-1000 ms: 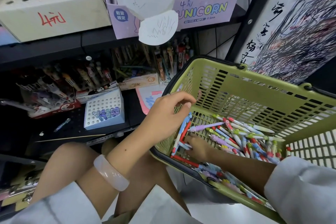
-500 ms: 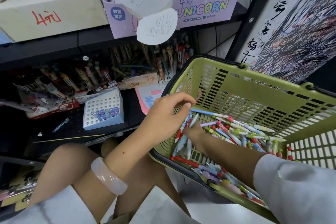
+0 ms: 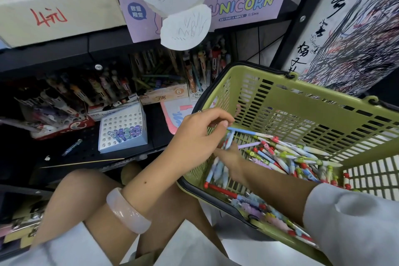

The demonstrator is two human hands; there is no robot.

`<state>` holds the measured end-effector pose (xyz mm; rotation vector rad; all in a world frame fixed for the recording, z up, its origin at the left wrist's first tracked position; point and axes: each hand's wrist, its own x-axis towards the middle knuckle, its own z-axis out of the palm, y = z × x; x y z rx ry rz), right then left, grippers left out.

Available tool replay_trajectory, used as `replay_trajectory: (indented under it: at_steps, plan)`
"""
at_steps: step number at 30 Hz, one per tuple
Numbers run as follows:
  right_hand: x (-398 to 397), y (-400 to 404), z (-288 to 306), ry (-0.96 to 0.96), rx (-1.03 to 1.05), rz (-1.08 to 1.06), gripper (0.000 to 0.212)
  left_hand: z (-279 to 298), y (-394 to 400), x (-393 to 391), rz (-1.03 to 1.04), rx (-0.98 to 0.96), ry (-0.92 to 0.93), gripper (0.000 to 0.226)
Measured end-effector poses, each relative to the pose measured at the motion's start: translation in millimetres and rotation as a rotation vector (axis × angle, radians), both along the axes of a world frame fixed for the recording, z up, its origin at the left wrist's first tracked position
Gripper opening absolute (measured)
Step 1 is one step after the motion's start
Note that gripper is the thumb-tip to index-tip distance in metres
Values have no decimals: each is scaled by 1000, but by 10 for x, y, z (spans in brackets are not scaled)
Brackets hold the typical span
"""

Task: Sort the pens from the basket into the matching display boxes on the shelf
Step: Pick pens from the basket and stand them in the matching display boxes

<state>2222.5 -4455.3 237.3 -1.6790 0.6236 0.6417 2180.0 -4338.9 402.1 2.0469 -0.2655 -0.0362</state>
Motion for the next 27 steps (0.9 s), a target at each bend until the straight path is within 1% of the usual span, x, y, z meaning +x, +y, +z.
replay_trajectory:
  at_steps: [2,3,4,5,6,7,8,9,11,14,18,20,21,22,24,26,27]
  plan:
    - [53,-149,117,-11,-32,64,14,-5,1,-4,2,3,4,20]
    - [105,-242,176,-55,-84,150,10,-4,2,-1,4,1,4,20]
    - [186,-345,223,-125,-190,293,17,-4,2,4,6,-2,5,20]
    - [269,-451,270,-204,-371,496,22,-3,1,10,6,-4,6,20]
    - [327,-541,310,-278,-594,704,26,-3,1,14,6,-3,7,20]
    - [362,-619,315,-347,-812,867,31,-4,0,15,4,-1,10,20]
    - [370,-687,282,-384,-972,981,37,-6,-1,12,1,-1,14,20]
    - [353,-740,220,-410,-1053,1052,39,-8,-2,7,-1,1,18,20]
    - [275,-778,94,-435,-1099,1125,38,-7,1,-2,-5,9,20,19]
    - [230,-750,-9,-438,-1165,1124,40,-7,6,-2,-3,8,21,19]
    - [207,-725,40,-461,-1177,1047,27,-6,13,-8,-4,3,26,18]
    - [193,-790,151,-479,-1165,988,26,-2,14,-10,-11,-3,30,18]
    - [193,-838,239,-477,-1133,926,26,-2,14,-7,-11,-10,33,18]
    - [202,-887,344,-475,-1050,834,24,1,12,-3,-12,-17,32,18]
    - [209,-964,615,-443,-751,611,20,8,16,9,-15,-29,38,18]
    - [142,-974,935,-399,-417,391,28,17,21,4,-14,-39,44,20]
    - [88,-945,1105,-401,-263,317,28,35,26,-1,-11,-56,50,21]
